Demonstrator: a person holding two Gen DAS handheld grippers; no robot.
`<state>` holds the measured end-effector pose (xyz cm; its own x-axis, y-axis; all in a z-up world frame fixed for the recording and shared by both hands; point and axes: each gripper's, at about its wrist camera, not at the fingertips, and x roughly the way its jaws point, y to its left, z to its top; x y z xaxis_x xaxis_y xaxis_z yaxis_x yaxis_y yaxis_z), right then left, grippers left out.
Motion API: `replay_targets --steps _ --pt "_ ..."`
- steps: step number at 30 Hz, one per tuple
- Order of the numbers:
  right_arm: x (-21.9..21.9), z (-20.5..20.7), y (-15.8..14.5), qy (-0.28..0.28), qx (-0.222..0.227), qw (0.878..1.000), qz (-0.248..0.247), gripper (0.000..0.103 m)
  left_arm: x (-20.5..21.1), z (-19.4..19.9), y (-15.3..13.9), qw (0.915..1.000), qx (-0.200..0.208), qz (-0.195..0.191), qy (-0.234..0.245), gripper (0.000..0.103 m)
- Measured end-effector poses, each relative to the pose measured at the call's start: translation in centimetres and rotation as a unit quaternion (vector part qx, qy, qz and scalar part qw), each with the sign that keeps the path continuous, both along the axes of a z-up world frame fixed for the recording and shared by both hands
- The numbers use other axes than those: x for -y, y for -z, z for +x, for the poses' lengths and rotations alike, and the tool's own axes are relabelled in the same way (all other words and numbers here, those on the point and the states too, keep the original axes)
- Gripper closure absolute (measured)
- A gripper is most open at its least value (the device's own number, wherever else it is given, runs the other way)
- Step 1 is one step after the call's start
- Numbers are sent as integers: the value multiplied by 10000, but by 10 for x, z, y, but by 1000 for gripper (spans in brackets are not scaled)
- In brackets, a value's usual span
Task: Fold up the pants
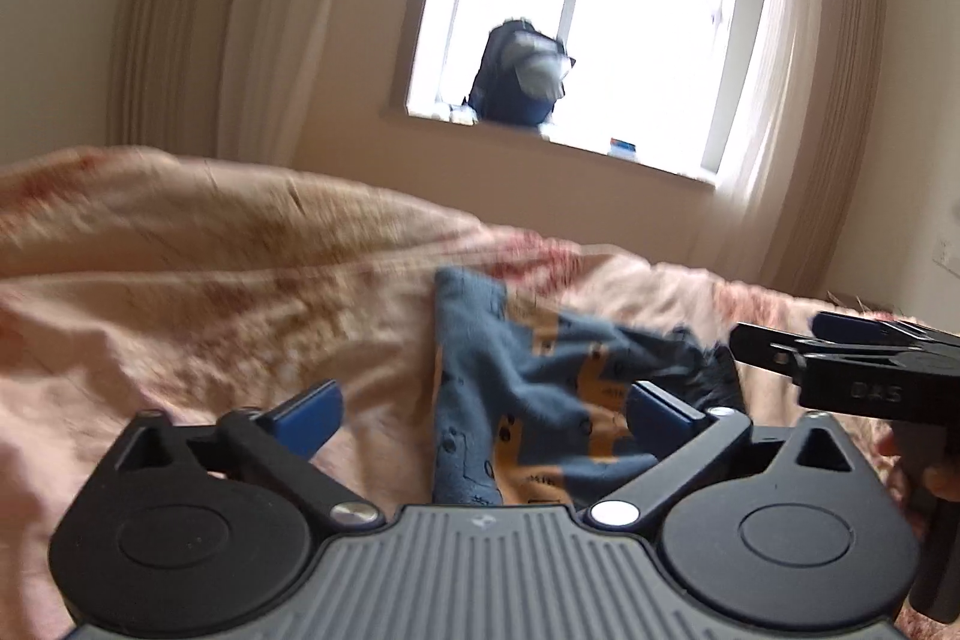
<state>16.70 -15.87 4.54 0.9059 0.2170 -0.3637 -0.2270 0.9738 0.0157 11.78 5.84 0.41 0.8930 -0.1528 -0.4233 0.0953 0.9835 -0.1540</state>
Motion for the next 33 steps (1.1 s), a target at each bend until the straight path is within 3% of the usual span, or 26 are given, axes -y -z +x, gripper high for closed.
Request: replay_targets --steps 8,16,24,33 --pt "2 -77 -44 50 501 9987 23 1 17 -50 -40 9981 477 366 -130 0" --pt "8 -136 -60 188 536 9980 261 1 22 -103 -59 9964 434 662 -296 0" --pt "8 -169 -43 275 384 9986 242 1 28 -133 -43 9954 138 846 -420 0" --pt "6 -166 -22 308 14 9994 148 1 22 -131 -20 9943 -110 859 -619 0"
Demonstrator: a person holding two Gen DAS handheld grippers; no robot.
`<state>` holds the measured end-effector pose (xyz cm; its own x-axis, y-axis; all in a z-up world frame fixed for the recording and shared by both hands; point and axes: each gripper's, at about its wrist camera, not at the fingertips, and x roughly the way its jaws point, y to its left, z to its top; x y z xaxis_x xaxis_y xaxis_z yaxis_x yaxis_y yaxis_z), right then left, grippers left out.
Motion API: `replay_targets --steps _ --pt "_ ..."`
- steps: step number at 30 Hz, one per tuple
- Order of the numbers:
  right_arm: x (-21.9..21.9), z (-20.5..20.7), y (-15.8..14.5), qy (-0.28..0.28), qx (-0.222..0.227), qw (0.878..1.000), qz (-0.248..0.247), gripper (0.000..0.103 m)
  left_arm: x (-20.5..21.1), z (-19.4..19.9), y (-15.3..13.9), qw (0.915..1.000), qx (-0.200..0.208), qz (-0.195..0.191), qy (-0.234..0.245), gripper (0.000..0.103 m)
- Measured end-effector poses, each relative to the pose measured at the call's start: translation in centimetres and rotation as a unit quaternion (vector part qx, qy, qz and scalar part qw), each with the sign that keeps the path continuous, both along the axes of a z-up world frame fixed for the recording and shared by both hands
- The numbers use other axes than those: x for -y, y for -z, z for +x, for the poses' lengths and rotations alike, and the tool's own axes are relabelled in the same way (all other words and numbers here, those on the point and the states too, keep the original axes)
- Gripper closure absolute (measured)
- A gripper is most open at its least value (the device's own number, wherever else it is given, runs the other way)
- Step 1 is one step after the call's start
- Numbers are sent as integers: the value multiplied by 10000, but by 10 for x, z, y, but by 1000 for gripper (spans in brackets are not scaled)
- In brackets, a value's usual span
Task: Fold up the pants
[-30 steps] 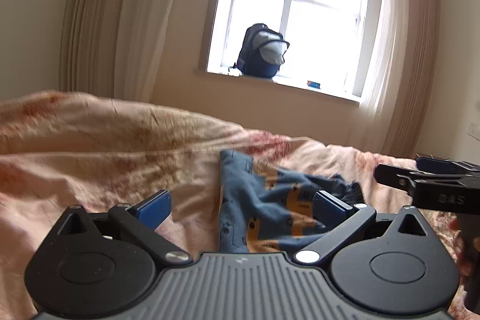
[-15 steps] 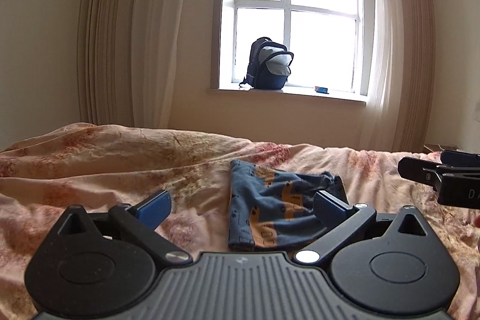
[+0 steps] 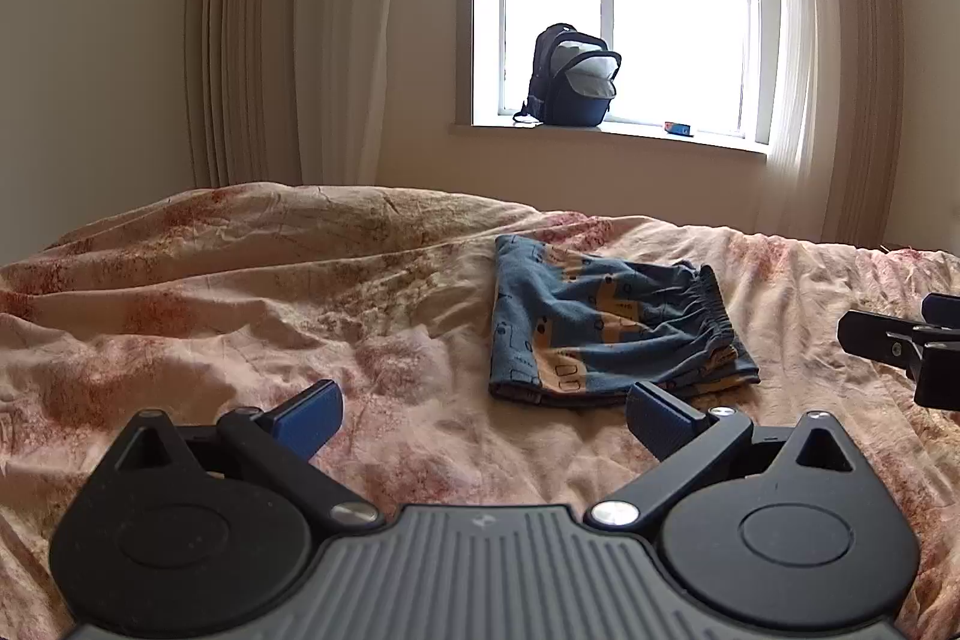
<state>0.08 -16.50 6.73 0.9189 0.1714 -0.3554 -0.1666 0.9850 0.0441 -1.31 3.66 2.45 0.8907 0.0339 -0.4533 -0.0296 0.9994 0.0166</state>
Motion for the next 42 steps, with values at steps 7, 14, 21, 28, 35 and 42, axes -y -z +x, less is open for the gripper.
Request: replay_targets --steps 7,14,21,28,35,42 --pt "0 8 7 16 -165 9999 -27 1 -1 5 9 9999 -151 -16 1 0" --pt "-3 11 10 -24 -206 9998 -78 1 -2 7 10 9998 -188 -20 -30 0" --pt "-4 10 10 -44 -189 9997 -127 1 -4 6 9 9998 -176 -47 -47 0" --pt "-4 10 11 -39 -183 9997 -123 1 -4 6 9 9998 -166 -39 -49 0" --pt "-4 10 10 -41 -184 9997 -126 1 -3 6 9 9998 -162 -34 -51 0" --pt "-4 9 10 -39 -181 9997 -129 1 -3 6 9 9998 -165 -28 -46 0"
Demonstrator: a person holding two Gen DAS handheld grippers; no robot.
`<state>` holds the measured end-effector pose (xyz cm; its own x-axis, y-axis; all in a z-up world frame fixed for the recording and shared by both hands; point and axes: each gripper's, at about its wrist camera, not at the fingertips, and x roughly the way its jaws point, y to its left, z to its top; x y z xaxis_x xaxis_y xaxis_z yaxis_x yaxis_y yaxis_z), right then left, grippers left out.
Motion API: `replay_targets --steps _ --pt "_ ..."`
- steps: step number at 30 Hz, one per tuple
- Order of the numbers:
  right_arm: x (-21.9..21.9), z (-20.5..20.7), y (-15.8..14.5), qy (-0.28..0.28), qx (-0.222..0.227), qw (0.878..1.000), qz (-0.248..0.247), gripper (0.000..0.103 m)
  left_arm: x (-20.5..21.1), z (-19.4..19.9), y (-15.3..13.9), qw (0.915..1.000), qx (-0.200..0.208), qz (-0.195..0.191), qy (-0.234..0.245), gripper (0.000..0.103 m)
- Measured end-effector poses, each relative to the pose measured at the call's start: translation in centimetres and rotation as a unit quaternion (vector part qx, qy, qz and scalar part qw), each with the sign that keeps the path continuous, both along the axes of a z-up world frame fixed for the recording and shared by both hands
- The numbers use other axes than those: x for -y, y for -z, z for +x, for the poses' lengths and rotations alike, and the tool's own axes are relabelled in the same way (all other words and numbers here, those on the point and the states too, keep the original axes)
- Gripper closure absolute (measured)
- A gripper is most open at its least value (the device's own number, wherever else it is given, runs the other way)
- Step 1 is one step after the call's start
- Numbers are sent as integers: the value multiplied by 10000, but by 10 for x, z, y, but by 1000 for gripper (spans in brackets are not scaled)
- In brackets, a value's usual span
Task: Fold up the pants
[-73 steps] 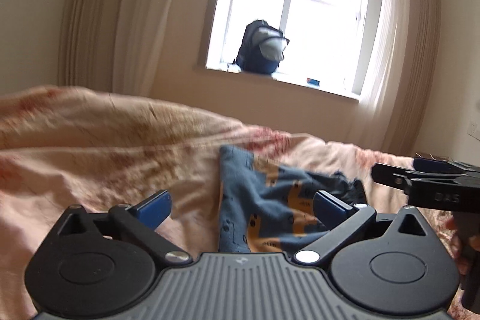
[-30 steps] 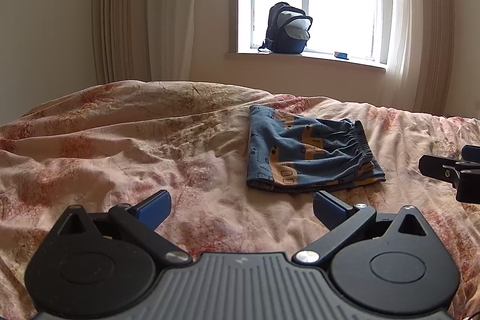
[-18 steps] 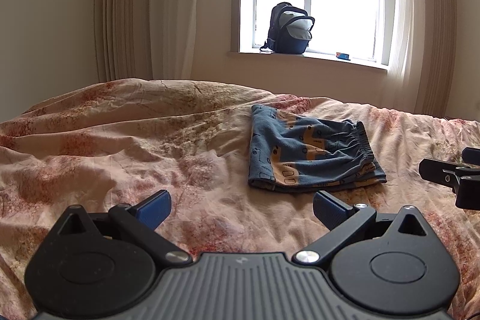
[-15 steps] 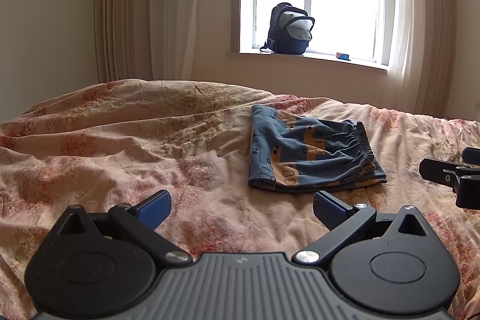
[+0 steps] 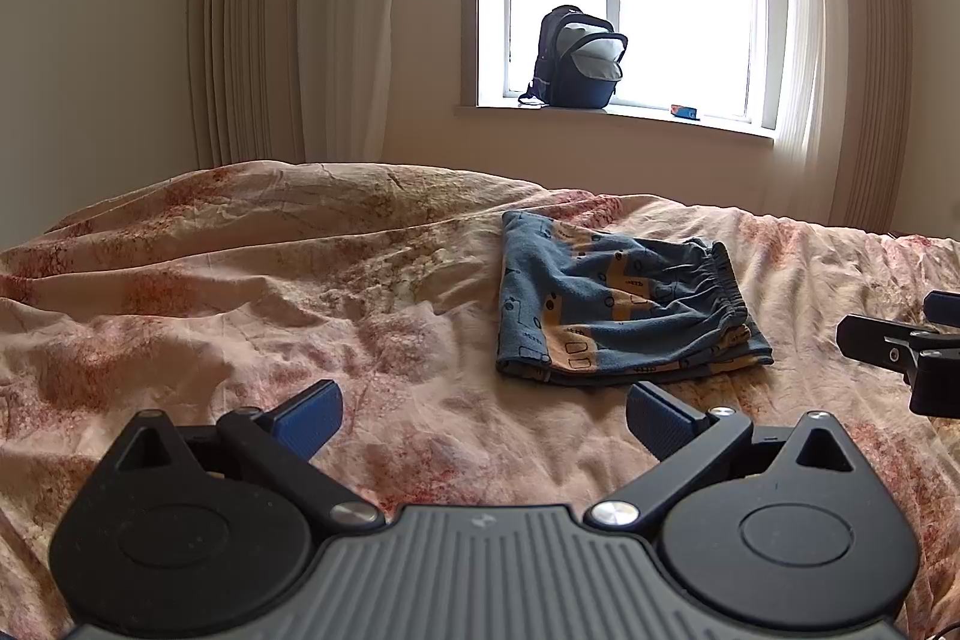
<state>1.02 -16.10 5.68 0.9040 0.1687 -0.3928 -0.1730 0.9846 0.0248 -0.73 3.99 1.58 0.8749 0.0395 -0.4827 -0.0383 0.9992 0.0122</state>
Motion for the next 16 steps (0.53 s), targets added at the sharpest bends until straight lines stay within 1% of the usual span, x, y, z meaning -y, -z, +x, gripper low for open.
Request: replay_targets --steps 4,8,10,14,16 --pt "0 0 0 -1 0 10000 -4 1 0 0 0 10000 -24 47 -37 0" --pt "0 0 0 -9 2 10000 -13 1 2 1 -2 9994 -111 256 -197 0" --pt "0 0 0 -14 1 10000 -12 1 0 1 -3 9995 -148 214 -203 0" --pt "0 0 0 -34 1 10000 -18 1 -6 2 -2 9996 -216 7 -175 0" --pt "0 0 1 -36 0 10000 -19 1 -7 3 -2 9995 -238 -12 -213 0"
